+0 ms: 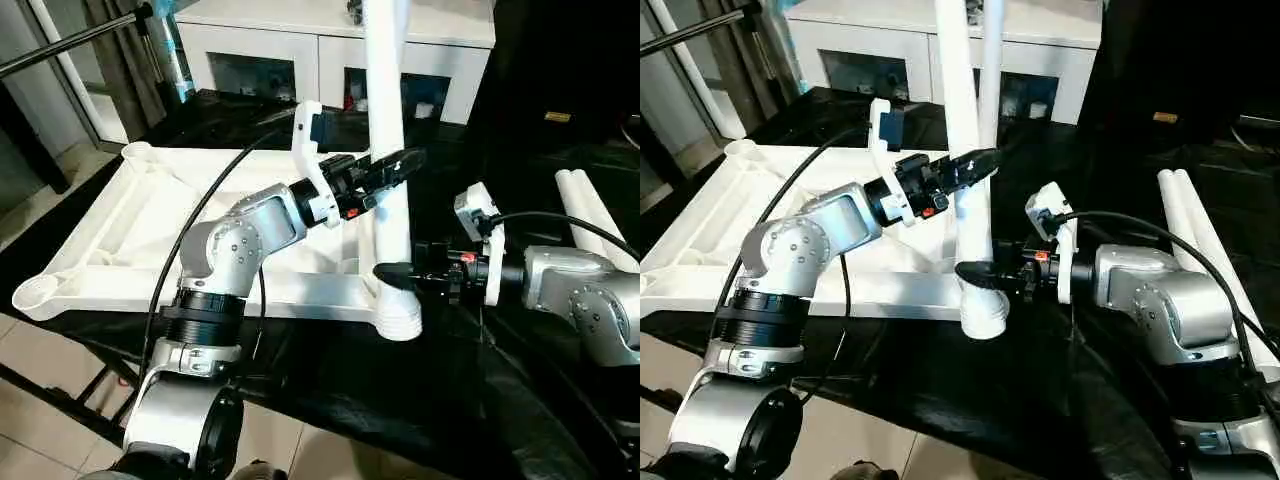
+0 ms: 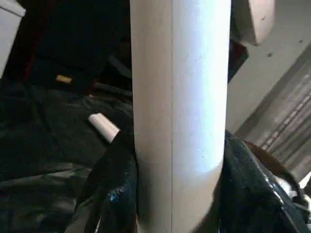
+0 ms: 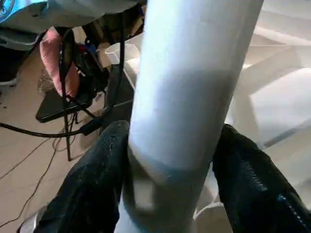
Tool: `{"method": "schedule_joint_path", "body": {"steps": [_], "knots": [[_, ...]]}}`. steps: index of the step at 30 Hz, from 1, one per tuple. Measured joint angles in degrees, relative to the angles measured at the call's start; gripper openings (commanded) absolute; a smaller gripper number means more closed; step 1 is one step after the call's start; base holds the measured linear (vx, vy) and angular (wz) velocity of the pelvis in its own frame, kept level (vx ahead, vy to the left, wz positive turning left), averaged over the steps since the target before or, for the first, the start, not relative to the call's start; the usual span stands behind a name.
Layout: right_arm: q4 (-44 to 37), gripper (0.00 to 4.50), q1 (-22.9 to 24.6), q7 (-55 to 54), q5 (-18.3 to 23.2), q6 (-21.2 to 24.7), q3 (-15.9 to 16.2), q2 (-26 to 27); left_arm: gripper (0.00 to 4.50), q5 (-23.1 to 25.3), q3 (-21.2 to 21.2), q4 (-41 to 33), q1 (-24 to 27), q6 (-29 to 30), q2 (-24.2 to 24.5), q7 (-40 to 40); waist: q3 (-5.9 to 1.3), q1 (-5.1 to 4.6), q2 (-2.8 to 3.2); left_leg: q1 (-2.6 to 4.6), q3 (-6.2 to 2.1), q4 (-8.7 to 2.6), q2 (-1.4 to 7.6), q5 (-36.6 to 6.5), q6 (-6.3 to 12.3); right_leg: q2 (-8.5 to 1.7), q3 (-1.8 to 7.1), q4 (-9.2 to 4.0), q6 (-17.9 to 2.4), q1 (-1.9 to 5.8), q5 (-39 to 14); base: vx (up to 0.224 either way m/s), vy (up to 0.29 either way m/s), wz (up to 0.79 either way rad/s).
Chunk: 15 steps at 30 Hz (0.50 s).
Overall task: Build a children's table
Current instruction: Pick table leg
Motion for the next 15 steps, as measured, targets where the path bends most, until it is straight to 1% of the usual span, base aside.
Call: {"method": "schedule_joint_path", "body": {"steps": [1, 3, 5, 7, 12, 13, 14, 15], "knots": [[0.4, 2.42, 0.0, 0.0, -0.1, 0.1, 0.8, 0.1, 1.79, 0.0, 0.0, 0.0, 0.0, -0.1, -0.1, 0.0, 0.0, 0.0, 0.0, 0.0, 0.0, 0.01, 0.0, 0.0, 0.0, 0.0, 0.0, 0.0, 0.0, 0.01, 0.0, 0.0, 0.0, 0.0], [1.2, 2.34, 0.0, -0.1, -0.1, 0.6, 1.4, 0.6, 1.79, 0.0, 0.0, 0.0, 0.0, -0.1, -0.2, 0.0, 0.0, -0.01, 0.0, -0.01, 0.0, 0.03, 0.0, 0.0, 0.01, 0.0, 0.0, 0.0, 0.0, 0.01, 0.0, 0.0, 0.0, 0.0], [1.4, 2.29, 0.0, -0.3, 0.3, 1.2, 1.3, 1.2, 1.79, 0.0, -0.1, 0.0, 0.0, -0.1, 0.0, -0.2, 0.0, 0.0, 0.0, -0.01, 0.0, 0.03, 0.0, 0.0, 0.01, 0.0, 0.0, 0.0, 0.0, 0.0, 0.0, 0.0, 0.0, 0.0], [1.5, 2.04, 0.0, -0.6, 0.7, 1.6, 1.1, 1.6, 1.79, 0.0, 0.0, 0.0, 0.0, -0.1, 0.2, -0.6, 0.0, -0.01, 0.01, -0.01, 0.0, 0.03, 0.0, 0.0, 0.01, 0.0, 0.0, 0.0, 0.0, 0.0, 0.0, 0.0, 0.0, 0.0], [1.5, 1.92, 0.0, -1.5, 1.1, 1.7, 0.8, 2.5, 1.79, -0.1, 0.0, 0.0, -0.3, -0.1, 0.5, -0.8, -0.01, 0.0, 0.01, -0.01, -0.01, 0.03, 0.0, 0.0, 0.01, 0.0, 0.0, 0.0, 0.0, 0.0, 0.0, 0.0, 0.0, 0.0], [1.5, 1.91, 0.0, -1.6, 1.1, 1.7, 0.8, 2.5, 2.14, -0.1, 0.0, 0.0, -0.3, -0.1, 0.6, -0.7, 0.0, 0.01, 0.01, -0.02, 0.0, 0.03, 0.0, 0.0, 0.01, 0.0, 0.0, 0.0, 0.0, 0.0, 0.0, 0.0, 0.0, 0.0], [1.6, 1.91, 0.0, -1.8, 1.1, 1.7, 0.7, 2.7, 2.35, -0.1, 0.0, -0.1, -0.3, -0.1, 0.5, -0.4, -0.01, 0.01, 0.02, -0.01, 0.0, 0.03, 0.0, 0.0, 0.01, 0.0, 0.0, 0.0, 0.0, 0.0, 0.0, 0.0, 0.0, 0.0], [1.7, 1.91, 0.0, -2.0, 1.1, 1.7, 0.6, 3.0, 2.35, -0.1, 0.1, -0.1, -0.4, -0.1, 0.5, -0.2, -0.01, 0.01, 0.02, -0.02, 0.0, 0.03, 0.0, 0.0, 0.0, 0.0, 0.0, 0.0, 0.0, 0.0, 0.0, 0.0, 0.0, 0.0]]}}
